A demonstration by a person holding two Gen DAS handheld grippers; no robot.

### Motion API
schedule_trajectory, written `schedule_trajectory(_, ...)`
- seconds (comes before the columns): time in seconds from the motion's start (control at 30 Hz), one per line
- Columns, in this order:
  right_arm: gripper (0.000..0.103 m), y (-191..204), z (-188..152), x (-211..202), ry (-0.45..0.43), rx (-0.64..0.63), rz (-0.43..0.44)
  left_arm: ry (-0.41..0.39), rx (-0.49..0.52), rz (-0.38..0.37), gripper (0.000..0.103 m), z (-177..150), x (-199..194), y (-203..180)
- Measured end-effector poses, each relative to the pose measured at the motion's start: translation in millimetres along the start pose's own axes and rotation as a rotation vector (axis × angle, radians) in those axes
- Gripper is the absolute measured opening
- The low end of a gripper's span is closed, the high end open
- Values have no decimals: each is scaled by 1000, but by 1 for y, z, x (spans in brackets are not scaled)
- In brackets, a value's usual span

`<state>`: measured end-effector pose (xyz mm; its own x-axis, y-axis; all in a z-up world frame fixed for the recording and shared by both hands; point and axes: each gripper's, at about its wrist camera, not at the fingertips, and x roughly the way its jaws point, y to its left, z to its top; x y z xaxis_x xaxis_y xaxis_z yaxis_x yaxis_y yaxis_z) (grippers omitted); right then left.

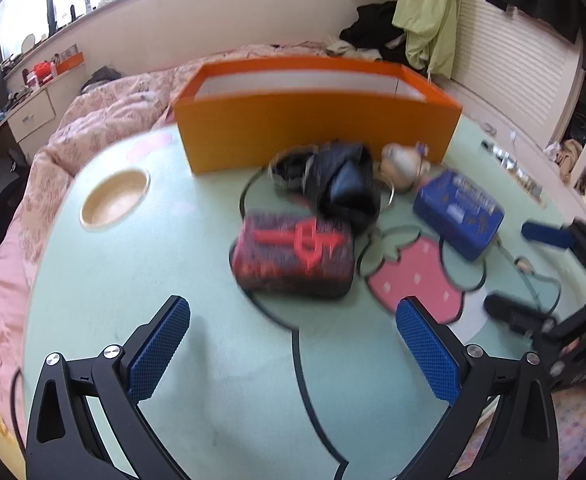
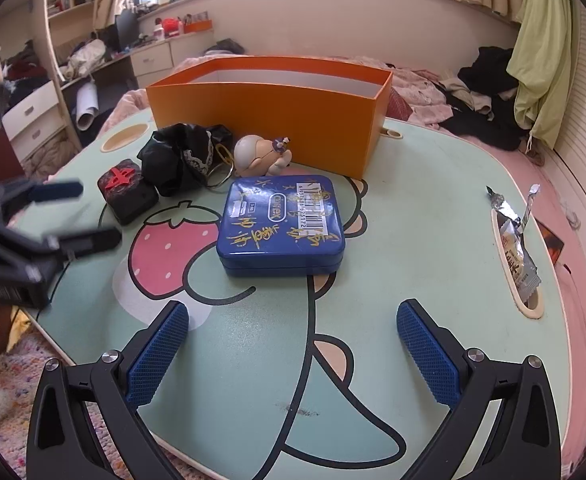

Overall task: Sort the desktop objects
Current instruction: 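Reach the left gripper into the box and grasp the white fluffy pompom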

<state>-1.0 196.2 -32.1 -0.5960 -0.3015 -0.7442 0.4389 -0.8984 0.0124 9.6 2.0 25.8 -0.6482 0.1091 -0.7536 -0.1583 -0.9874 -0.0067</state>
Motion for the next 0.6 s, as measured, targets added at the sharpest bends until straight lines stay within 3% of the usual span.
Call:
schedule_trajectory(0.1,103,0,0,0,0,0,0,-74,22,-21,103,43,-20,2)
schedule_trajectory(0.2,103,0,0,0,-1,0,1,-77,25,-2,100,98,-17,9)
schedule_trajectory(0.27,103,1,0,-1,-2,1,2,-23,34,2,86,132,3,12)
schedule_trajectory(0.37,103,1,0,-1,-5,1,5,131,31,24,62,168,54,18)
schedule_trajectory(0.5,103,-1,-1,-2,-10,5,6,281,31,111,58,187,116,24)
schedule_trajectory(0.6,103,-2,-1,-2,-13,7,9,340,38,147,58,189,145,24)
